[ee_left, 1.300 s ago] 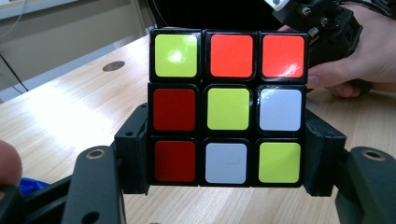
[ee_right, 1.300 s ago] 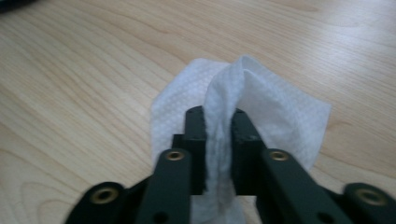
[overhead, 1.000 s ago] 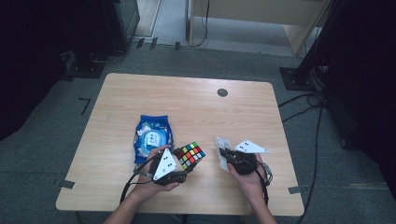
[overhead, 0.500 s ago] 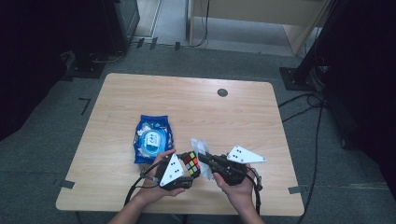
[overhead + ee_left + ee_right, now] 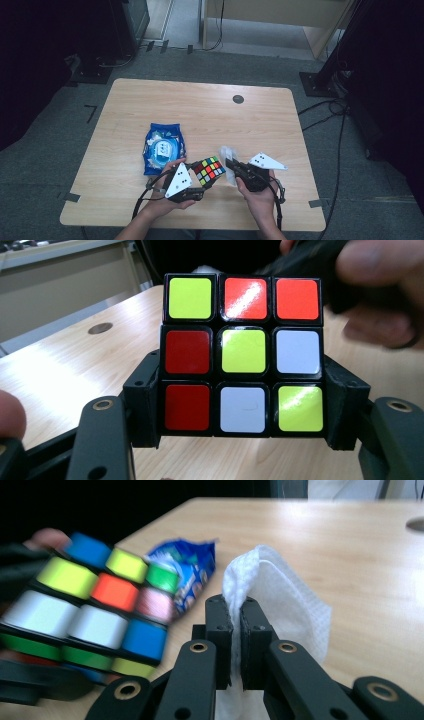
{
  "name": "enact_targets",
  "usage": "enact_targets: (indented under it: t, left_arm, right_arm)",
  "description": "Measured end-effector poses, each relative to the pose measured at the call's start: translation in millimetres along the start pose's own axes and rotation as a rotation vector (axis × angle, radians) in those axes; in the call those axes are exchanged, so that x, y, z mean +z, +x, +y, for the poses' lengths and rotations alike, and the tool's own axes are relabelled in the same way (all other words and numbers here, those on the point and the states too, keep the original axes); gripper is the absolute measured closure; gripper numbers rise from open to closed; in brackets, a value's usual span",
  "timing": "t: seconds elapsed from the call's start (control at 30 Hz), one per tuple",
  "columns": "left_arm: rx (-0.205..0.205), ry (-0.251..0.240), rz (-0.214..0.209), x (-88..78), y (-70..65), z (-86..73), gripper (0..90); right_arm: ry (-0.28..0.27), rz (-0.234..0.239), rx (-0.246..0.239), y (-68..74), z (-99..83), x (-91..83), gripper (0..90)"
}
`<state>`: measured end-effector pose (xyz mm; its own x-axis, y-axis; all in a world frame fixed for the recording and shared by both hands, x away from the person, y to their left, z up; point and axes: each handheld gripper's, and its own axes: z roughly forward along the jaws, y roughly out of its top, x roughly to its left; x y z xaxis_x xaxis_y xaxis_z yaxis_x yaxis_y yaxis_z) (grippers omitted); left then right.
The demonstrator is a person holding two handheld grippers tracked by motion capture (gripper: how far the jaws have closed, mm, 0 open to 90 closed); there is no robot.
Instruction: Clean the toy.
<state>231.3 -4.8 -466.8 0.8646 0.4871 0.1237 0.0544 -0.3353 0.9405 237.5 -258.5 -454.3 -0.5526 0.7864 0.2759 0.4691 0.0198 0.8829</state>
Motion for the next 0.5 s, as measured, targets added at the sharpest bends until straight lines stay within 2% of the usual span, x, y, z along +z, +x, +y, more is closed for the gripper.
enact_targets:
  t: [0.03,0.07,0.1,0.2,0.27,0.3,0.37,0.5]
  left_arm:
    - [0.000,0.000,0.000,0.0,0.0,0.0,34.1]
    - [0.004,0.014,0.006,1.4,0.1,-2.0,34.1]
    - [0.001,0.017,0.004,2.6,-0.1,-2.8,34.1]
    - [0.004,0.021,-0.003,5.4,-3.2,-3.2,34.1]
    - [0.009,0.018,-0.010,5.7,-5.7,-2.2,34.1]
    - [0.013,0.015,-0.009,5.2,-6.6,-1.3,34.1]
    - [0.009,0.004,-0.010,3.9,-6.8,0.1,34.1]
    - [-0.001,-0.009,-0.012,1.2,-5.3,2.2,34.1]
  right_arm:
    - [0.000,0.000,0.000,0.0,0.0,0.0,86.3]
    - [-0.054,0.031,-0.020,9.0,8.6,-9.2,86.3]
    - [-0.066,0.042,-0.030,11.5,10.7,-11.3,86.3]
    - [-0.131,0.136,-0.075,31.7,21.2,-21.0,86.2]
    - [-0.144,0.172,-0.113,43.7,24.5,-23.1,86.2]
    - [-0.139,0.180,-0.117,47.6,24.7,-22.8,86.2]
    - [-0.137,0.187,-0.110,48.4,22.9,-20.4,86.2]
    - [-0.116,0.186,-0.052,38.4,16.0,-14.8,86.2]
